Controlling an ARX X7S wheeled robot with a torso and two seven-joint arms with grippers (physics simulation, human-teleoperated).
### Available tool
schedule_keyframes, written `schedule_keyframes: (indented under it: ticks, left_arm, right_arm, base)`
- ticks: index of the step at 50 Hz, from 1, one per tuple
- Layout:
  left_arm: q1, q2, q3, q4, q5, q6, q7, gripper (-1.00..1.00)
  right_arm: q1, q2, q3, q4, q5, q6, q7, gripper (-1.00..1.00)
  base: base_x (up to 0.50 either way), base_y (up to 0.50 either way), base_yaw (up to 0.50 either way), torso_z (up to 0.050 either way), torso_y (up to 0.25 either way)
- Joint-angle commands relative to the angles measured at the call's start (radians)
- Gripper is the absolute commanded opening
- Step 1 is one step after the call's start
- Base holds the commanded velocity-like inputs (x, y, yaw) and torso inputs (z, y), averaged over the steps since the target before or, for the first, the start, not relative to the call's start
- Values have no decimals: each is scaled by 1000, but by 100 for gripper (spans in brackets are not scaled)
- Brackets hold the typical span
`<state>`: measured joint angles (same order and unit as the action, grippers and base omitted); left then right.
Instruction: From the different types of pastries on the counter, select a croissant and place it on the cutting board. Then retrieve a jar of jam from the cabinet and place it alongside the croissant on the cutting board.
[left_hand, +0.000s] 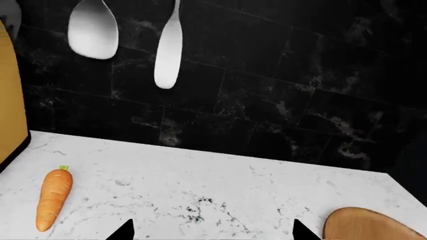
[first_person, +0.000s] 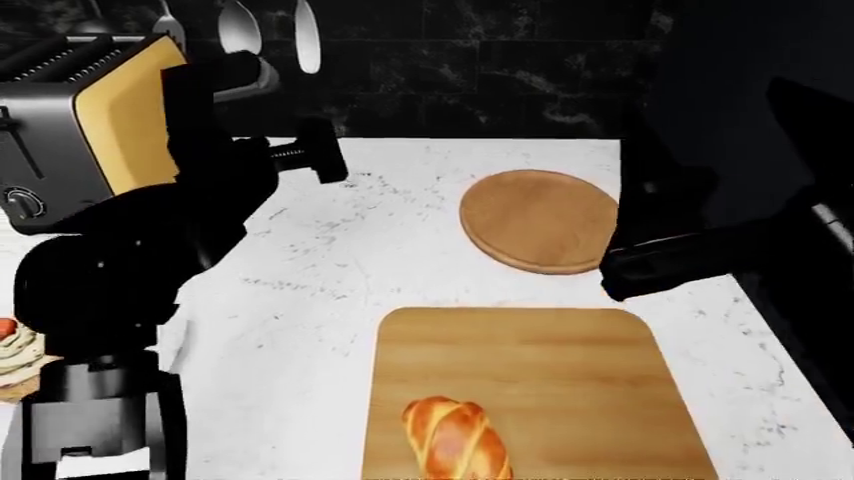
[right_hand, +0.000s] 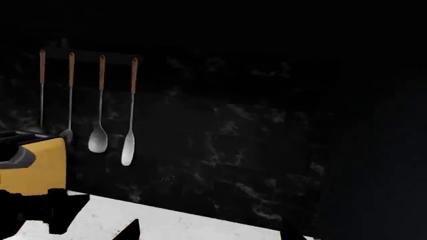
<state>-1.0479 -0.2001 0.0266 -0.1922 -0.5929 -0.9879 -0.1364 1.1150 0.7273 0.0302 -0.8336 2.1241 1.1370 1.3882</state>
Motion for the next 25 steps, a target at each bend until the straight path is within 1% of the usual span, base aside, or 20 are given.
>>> schedule_keyframes:
  ticks: [1, 4, 6, 12, 14, 16, 18, 25]
  left_arm:
    - [102, -36, -191, 377, -220, -215, -71, 100]
    - [138, -39, -249, 476, -292, -273, -94, 100]
    - [151, -40, -269, 505, -318, -291, -102, 100]
    - [169, -40, -259, 497, -313, -275, -96, 100]
    - [174, -39, -264, 505, -322, -280, -98, 100]
    - [187, -38, -313, 551, -378, -323, -118, 100]
    - [192, -37, -335, 571, -407, -344, -130, 100]
    - [199, -34, -352, 592, -445, -364, -145, 100]
  right_arm:
    - [99, 165, -115, -47, -234, 62, -41, 100]
    - [61, 140, -91, -56, -299, 68, -78, 100]
    - [31, 131, -75, -65, -332, 70, -101, 100]
    - [-15, 122, -50, -80, -374, 68, -141, 100]
    - [-30, 126, -40, -89, -386, 68, -143, 100]
    - [-50, 118, -51, -99, -419, 87, -155, 100]
    - [-59, 112, -60, -101, -441, 98, -163, 100]
    - [-51, 123, -77, -110, -434, 106, -146, 100]
  base:
    - [-387, -4, 0, 9, 0]
    - [-500, -6, 0, 0, 7]
    - [-500, -6, 0, 0, 0]
    - [-488, -6, 0, 0, 3]
    - [0, 0, 0, 0, 0]
    - [-182, 498, 0, 0, 0]
    - [-180, 498, 0, 0, 0]
    - [-228, 497, 0, 0, 0]
